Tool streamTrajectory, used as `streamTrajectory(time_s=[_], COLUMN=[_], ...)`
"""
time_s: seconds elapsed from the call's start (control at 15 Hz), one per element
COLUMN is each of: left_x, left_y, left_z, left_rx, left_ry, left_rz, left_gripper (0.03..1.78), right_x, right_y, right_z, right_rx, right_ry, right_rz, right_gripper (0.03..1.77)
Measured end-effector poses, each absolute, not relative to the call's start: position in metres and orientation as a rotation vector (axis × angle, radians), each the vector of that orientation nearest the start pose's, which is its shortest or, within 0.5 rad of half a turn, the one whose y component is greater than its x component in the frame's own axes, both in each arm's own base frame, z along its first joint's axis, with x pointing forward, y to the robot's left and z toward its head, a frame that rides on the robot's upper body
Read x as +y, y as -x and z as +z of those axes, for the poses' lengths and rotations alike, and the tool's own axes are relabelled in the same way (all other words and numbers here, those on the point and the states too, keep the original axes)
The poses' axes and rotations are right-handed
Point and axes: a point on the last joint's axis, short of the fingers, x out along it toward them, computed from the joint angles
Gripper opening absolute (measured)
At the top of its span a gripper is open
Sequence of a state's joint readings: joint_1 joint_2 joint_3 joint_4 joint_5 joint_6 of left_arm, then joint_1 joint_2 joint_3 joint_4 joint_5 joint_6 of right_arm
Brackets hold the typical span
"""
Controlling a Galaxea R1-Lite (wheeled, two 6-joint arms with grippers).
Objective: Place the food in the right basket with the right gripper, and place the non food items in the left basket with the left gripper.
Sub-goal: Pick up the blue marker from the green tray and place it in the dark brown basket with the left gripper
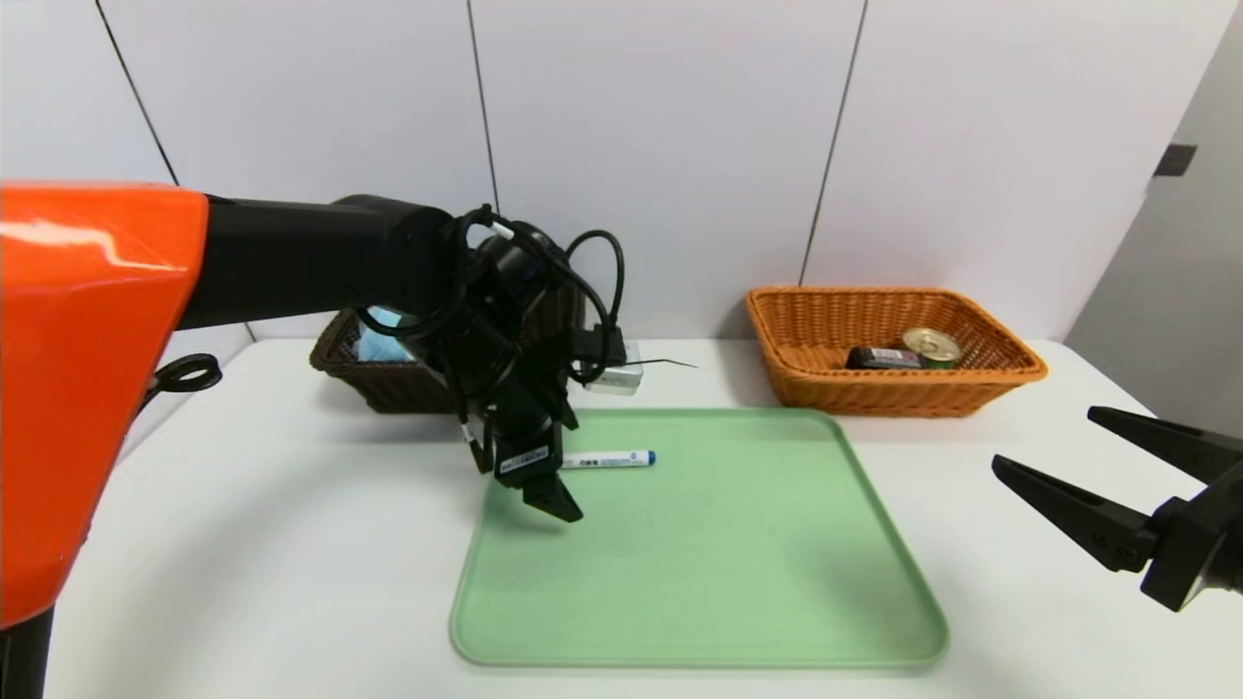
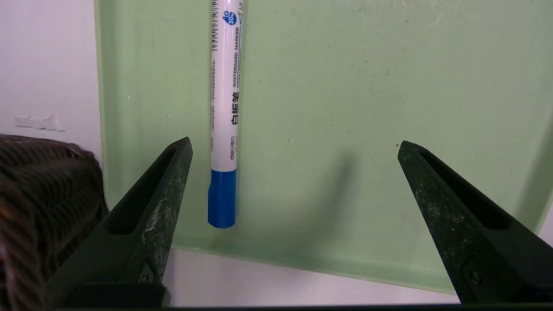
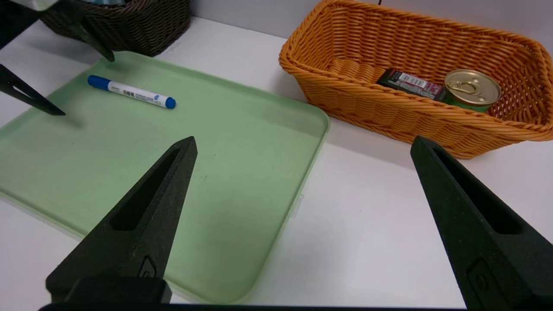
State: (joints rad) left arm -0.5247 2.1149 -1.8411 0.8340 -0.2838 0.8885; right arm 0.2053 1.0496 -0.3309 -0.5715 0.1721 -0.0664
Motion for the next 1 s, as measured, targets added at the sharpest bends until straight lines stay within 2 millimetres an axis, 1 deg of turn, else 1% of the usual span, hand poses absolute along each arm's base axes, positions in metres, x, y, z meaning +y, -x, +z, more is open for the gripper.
streamTrajectory(time_s=[0.33, 0.6, 0.8, 1.0], left_x=[-0.205, -0.208, -0.204, -0.202], left_y=[-0.347, -0.361, -0.373, -0.378], left_z=[0.174, 0.167, 0.159, 0.151], left_rx=[0.765, 0.754, 0.757, 0.765], left_ry=[-0.868, -0.862, -0.853, -0.826], left_rz=[-1.193, -1.181, -1.162, -1.182], left_gripper=[1.69, 1.69, 1.69, 1.69], right_x=[0.030, 0.029, 0.029, 0.030], right_y=[-0.126, -0.122, -0.120, -0.119], right_z=[0.188, 0.186, 0.185, 0.186], right_rx=[0.127, 0.123, 0.120, 0.117], right_ry=[0.055, 0.053, 0.053, 0.053], right_rz=[0.381, 0.386, 0.389, 0.401], right_gripper=[1.71, 1.71, 1.71, 1.71])
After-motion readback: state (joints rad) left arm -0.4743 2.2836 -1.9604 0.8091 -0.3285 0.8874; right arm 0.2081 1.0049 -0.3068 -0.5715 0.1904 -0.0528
